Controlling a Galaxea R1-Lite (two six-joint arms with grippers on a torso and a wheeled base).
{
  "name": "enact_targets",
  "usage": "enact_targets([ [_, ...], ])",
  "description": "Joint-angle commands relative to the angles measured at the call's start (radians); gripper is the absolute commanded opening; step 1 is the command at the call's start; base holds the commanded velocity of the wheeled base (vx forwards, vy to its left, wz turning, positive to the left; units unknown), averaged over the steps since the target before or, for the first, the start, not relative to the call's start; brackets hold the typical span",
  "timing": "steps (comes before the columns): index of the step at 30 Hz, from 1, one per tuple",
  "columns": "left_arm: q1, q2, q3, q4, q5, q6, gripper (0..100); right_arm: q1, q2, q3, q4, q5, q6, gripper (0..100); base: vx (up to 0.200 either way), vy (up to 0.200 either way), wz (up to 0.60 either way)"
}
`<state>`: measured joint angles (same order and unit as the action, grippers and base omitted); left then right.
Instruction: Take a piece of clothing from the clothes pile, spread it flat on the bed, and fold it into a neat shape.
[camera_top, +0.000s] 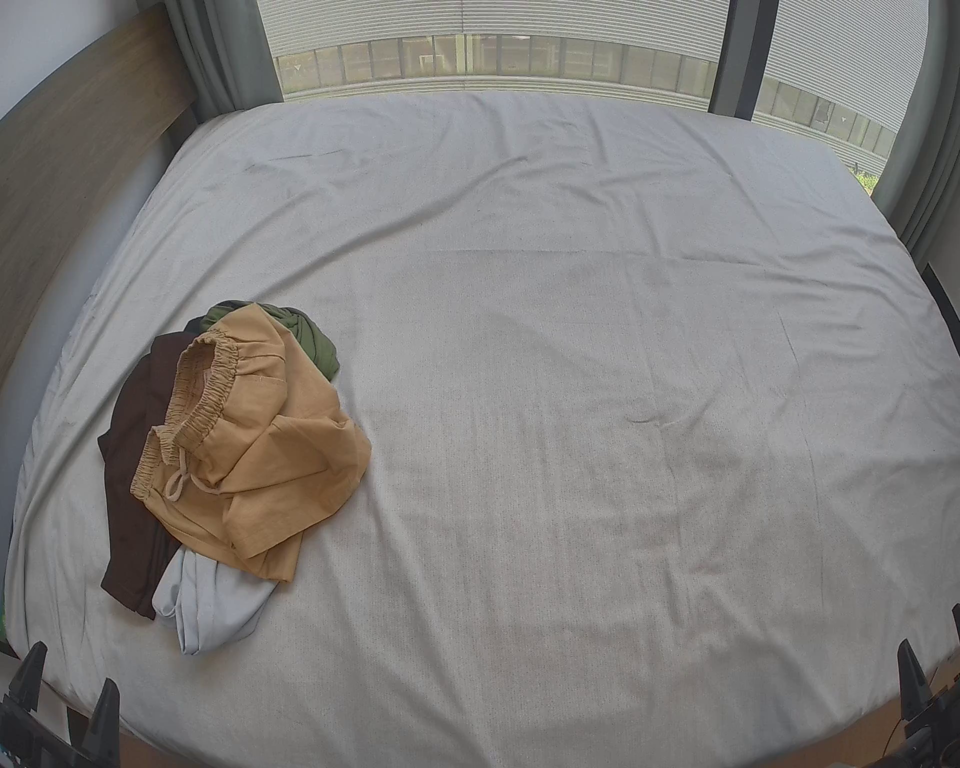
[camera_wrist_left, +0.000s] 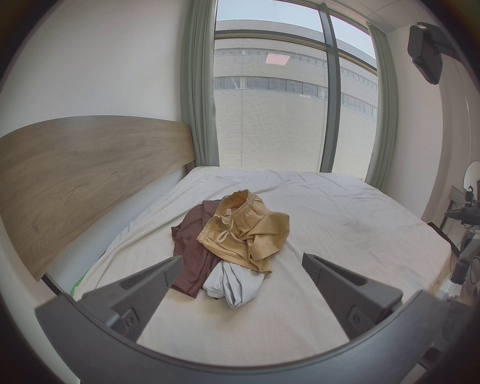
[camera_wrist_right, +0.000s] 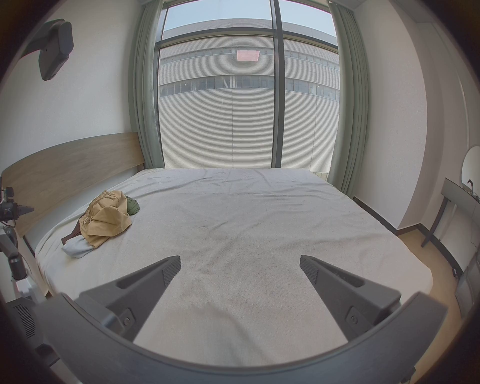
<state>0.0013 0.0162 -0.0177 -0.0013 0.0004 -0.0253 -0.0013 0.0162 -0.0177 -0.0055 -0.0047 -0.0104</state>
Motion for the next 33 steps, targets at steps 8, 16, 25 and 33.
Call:
enact_targets([
  [8, 0.000, -0.016, 0.018, 0.000, 0.006, -0.005, 100, 0.000, -0.016, 0.018, -0.001, 0.000, 0.001, 100, 0.000, 0.000, 0.00],
  [16, 0.002, -0.016, 0.018, -0.036, 0.010, -0.001, 100, 0.000, -0.016, 0.018, -0.001, 0.000, 0.004, 100, 0.000, 0.000, 0.00],
  [25, 0.000, -0.015, 0.013, -0.055, -0.039, 0.013, 100, 0.003, -0.016, 0.018, -0.001, -0.001, 0.003, 100, 0.000, 0.000, 0.00],
  [33, -0.023, 0.159, -0.231, -0.051, -0.086, 0.018, 100, 0.003, -0.016, 0.018, -0.001, -0.001, 0.001, 100, 0.000, 0.000, 0.00],
])
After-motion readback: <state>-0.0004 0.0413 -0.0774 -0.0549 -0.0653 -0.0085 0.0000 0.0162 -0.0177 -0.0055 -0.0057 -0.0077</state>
